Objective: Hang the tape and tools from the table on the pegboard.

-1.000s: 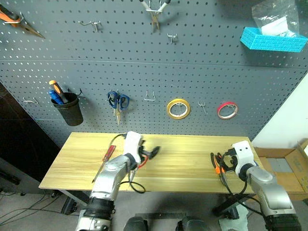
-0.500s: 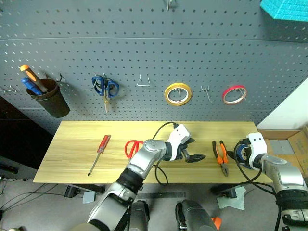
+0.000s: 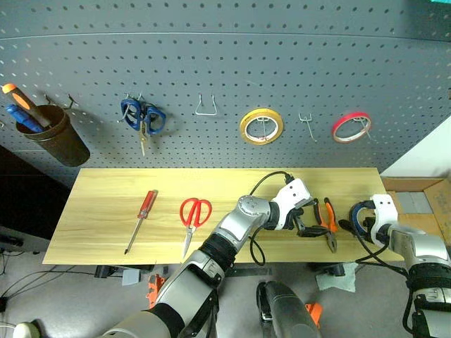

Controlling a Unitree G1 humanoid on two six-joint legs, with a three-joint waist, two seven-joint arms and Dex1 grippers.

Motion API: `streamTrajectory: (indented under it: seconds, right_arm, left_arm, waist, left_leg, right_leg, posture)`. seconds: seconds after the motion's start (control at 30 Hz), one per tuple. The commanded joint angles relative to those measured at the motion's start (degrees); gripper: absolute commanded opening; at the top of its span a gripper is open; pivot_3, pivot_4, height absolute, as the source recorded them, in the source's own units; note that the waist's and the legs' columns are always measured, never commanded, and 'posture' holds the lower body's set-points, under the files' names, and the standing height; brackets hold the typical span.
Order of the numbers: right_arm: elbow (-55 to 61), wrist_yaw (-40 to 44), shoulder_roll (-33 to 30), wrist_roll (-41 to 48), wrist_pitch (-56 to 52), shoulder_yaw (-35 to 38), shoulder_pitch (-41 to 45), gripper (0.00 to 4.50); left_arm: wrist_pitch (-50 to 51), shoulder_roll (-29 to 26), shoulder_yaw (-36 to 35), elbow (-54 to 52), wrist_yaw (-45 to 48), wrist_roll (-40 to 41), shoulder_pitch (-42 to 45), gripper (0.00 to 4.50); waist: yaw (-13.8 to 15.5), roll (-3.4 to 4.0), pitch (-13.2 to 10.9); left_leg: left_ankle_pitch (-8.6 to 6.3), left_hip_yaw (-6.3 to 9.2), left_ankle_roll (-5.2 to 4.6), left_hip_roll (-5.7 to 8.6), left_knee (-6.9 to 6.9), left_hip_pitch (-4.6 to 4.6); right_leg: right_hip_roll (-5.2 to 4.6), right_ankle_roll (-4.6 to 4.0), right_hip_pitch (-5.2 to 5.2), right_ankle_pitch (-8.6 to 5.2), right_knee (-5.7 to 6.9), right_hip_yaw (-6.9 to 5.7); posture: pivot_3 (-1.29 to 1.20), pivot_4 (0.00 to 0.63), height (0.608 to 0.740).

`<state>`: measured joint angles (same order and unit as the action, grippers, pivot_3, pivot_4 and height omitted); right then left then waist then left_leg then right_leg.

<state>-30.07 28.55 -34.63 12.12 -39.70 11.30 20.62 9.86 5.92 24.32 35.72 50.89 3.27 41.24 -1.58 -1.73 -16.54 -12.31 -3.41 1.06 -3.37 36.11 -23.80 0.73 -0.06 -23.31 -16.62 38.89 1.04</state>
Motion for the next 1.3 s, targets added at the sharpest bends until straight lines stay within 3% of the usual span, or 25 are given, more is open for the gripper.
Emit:
streamTrajectory:
  seconds: [0.03, 0.1, 0.2, 0.57, 0.73, 0.9, 1.1, 1.3]
  right_arm:
    - [-3.06, 0.06, 0.26, 0.70, -2.11, 1.08, -0.30, 4.50]
    - [-4.37, 0.19, 0.51, 1.00, -2.49, 1.42, 0.23, 4.50]
    - [-6.18, 0.86, 0.51, 1.14, -2.80, 1.48, 0.96, 3.99]
    - [-8.17, 2.34, 0.39, 0.39, -1.70, 0.91, 2.15, 0.43]
    - [-7.29, 2.06, 0.37, -0.80, 0.65, 0.09, 1.43, 0.39]
    - [8.54, 0.98, -0.97, -4.67, 6.82, -3.72, -7.61, 0.39]
    - [42.08, -4.66, -1.39, -12.86, 14.86, -7.44, -25.13, 0.39]
    - [54.57, -11.91, -1.01, -25.29, 23.63, -12.77, -34.40, 0.39]
  left_arm:
    - [-1.27, 0.60, 1.03, -1.61, 1.65, -0.74, -0.58, 4.46]
    - [-1.26, 0.60, 1.18, -1.96, 1.93, -0.98, -1.01, 4.46]
    - [-0.97, 0.69, 1.27, -2.50, 2.18, -1.21, -1.36, 4.50]
    - [-1.18, 0.87, 0.55, -1.79, 2.21, -1.58, -0.90, 4.50]
    - [-1.46, 1.30, 0.22, -1.17, 2.08, -1.79, -0.55, 4.50]
    - [-2.29, 0.70, -2.62, -4.68, -0.42, -0.31, -1.77, 4.50]
    - [14.02, -3.76, -6.79, -26.03, -1.09, 6.91, -10.62, 4.50]
    - [25.84, -10.28, -11.01, -42.69, -3.53, 12.76, -17.25, 4.50]
  waist:
    - [-0.02, -0.07, -0.08]
    - [-0.01, -0.19, -0.15]
    - [0.00, -0.34, -0.25]
    - [-0.08, -0.73, -0.65]
    - [-0.11, -0.75, -0.67]
    - [-0.04, -0.62, -0.62]
    - [-0.50, 0.28, -0.14]
    - [-0.61, 0.66, 1.08]
  left_leg:
    - [0.00, 0.00, 0.00, -0.01, 0.01, 0.00]
    - [0.00, 0.00, 0.01, 0.00, 0.01, 0.01]
    - [0.00, 0.01, 0.01, -0.01, 0.02, 0.01]
    - [0.01, 0.02, 0.02, -0.11, 0.00, 0.02]
    - [0.00, 0.01, 0.02, -0.11, 0.00, 0.01]
    - [0.01, 0.04, 0.03, -0.10, -0.05, -0.02]
    - [0.05, -0.01, 0.41, -0.08, -0.11, -0.38]
    - [0.22, 0.10, 0.91, -0.10, -0.04, -0.53]
  right_leg:
    - [0.00, 0.01, 0.00, 0.01, 0.00, 0.00]
    - [0.00, 0.04, 0.01, 0.02, 0.00, 0.00]
    - [-0.03, 0.07, 0.02, 0.04, -0.02, 0.00]
    - [-0.03, 0.08, 0.02, 0.04, -0.04, -0.02]
    - [-0.04, 0.09, 0.02, 0.05, -0.08, -0.01]
    - [-0.04, 0.11, -0.01, 0.05, -0.12, -0.04]
    - [-0.11, 0.39, -0.42, -0.12, -0.07, 0.00]
    - [-0.03, 0.49, -0.68, -0.17, 0.16, -0.07]
  posture:
    - [0.00, 0.362, 0.740]
    - [0.00, 0.364, 0.740]
    - [0.00, 0.363, 0.740]
    - [0.00, 0.358, 0.740]
    - [0.00, 0.347, 0.740]
    - [-0.01, 0.313, 0.740]
    - [-0.06, 0.241, 0.740]
    - [-0.08, 0.174, 0.740]
